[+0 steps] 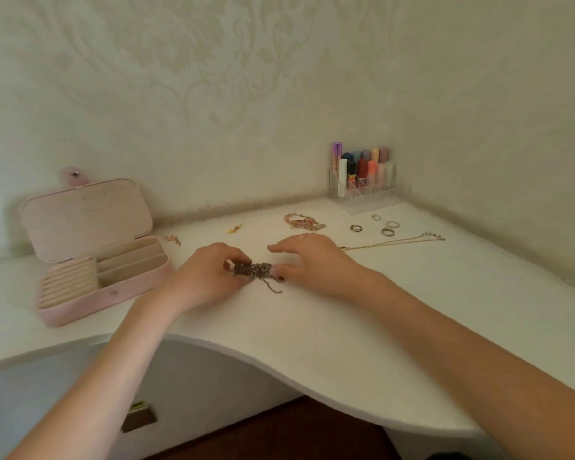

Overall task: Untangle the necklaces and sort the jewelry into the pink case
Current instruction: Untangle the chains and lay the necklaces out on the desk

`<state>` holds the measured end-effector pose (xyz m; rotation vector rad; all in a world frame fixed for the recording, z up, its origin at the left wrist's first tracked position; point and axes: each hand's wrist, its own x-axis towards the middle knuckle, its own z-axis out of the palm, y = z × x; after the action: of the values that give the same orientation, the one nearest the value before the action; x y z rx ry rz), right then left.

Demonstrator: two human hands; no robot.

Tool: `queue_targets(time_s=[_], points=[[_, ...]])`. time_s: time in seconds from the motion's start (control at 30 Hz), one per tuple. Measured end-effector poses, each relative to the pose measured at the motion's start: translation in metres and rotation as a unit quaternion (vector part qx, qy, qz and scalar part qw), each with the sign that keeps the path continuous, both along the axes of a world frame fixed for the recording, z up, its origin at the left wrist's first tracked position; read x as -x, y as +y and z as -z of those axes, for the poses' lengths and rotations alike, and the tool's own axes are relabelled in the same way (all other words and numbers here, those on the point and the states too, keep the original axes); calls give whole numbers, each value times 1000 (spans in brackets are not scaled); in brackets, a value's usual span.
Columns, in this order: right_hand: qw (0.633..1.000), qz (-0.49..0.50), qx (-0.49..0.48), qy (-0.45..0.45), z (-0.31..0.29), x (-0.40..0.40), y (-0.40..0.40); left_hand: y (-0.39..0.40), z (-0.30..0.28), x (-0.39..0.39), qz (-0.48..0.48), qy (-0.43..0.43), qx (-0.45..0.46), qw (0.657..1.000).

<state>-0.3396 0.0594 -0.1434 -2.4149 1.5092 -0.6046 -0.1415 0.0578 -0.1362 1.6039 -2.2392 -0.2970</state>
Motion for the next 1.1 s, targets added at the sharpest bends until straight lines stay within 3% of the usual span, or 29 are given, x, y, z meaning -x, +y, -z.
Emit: queue_targets(time_s=[0.07, 0.2, 0.3, 0.43, 0.77, 0.87, 0.93, 1.1], points=[[1000, -5, -14, -2, 0, -17, -11, -3, 5, -2, 10, 38, 35, 999], [993, -3, -15, -120, 6, -34, -28, -14, 18, 0, -9, 123, 63, 990], [981, 13, -11, -192, 12, -32, -36, -23, 22, -2, -36, 247, 62, 966], [960, 36, -29, -275, 18, -27, -41, -28, 22, -5, -31, 304, 24, 952], [912, 54, -97, -395, 6, -20, -35, -32, 20, -11, -124, 540, -1, 832], [880, 49, -129, -454, 3, -18, -35, -31, 18, -11, -117, 560, -11, 820], [851, 31, -164, -499, 1, -19, -34, -28, 17, -11, -104, 553, -25, 827], [800, -40, -222, -557, -5, -27, -29, -18, 21, -2, -37, 360, 74, 929]])
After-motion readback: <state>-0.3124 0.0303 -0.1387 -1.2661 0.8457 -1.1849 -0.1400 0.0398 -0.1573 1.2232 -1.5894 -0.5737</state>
